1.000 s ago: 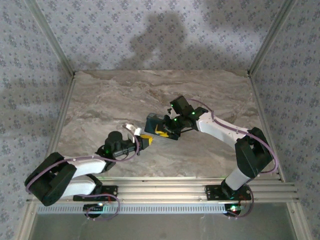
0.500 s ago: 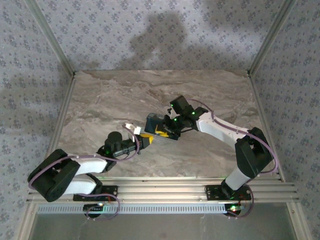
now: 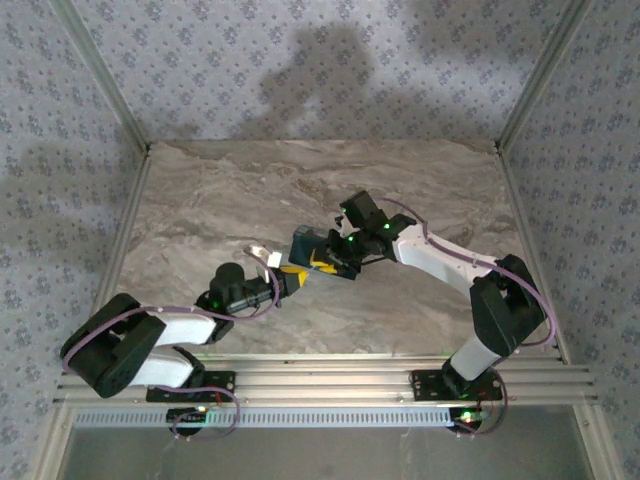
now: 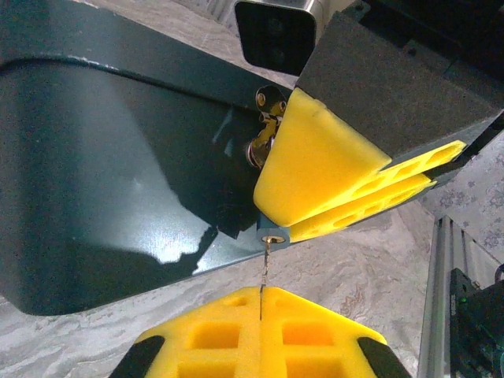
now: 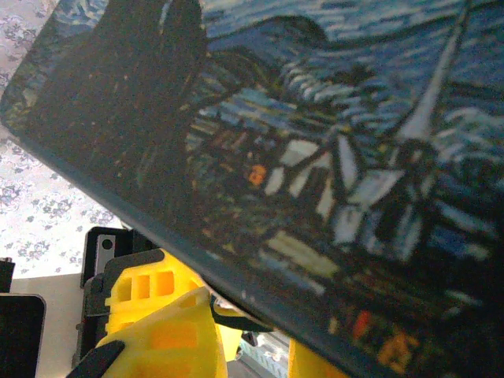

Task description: Unlock a padlock with a key

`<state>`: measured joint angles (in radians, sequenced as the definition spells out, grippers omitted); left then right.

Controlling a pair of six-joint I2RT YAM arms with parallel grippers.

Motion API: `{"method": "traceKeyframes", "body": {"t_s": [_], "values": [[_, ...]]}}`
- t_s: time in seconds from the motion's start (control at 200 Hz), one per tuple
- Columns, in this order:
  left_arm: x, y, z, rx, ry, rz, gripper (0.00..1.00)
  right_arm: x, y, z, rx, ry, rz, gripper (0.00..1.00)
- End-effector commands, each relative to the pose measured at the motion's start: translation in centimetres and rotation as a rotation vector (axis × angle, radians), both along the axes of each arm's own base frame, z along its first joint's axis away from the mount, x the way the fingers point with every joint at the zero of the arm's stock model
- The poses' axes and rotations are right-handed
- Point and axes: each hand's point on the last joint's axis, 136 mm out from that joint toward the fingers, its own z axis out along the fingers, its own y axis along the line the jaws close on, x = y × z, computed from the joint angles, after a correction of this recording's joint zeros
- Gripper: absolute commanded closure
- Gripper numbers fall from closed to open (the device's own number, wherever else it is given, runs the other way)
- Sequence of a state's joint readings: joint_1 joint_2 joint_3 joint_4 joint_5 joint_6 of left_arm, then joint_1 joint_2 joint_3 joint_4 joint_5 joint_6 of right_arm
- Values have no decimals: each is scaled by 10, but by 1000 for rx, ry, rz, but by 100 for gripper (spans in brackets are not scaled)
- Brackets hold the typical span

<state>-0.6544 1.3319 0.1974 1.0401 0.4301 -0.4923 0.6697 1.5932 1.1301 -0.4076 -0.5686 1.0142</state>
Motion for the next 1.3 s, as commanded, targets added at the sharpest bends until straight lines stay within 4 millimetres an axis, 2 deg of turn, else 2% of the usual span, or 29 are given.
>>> {"method": "traceKeyframes", "body": {"t_s": [0.0,0.265,0.63,0.939,1.294], "values": [[5,-5,21,-53,-45,-10,100,4,4,6,26,-15,3,100],[5,-4,21,-59,-42,-6,100,5,4,4,25,-14,1,100],[14,-9,12,-78,33,9,100,3,7,3,25,-17,2,100],[25,-6,28,-222,91,-13,100,-2,6,-1,19,-13,8,100],[33,-16,16,-238,153,-34,100,-5,8,-2,34,-14,7,100]]}}
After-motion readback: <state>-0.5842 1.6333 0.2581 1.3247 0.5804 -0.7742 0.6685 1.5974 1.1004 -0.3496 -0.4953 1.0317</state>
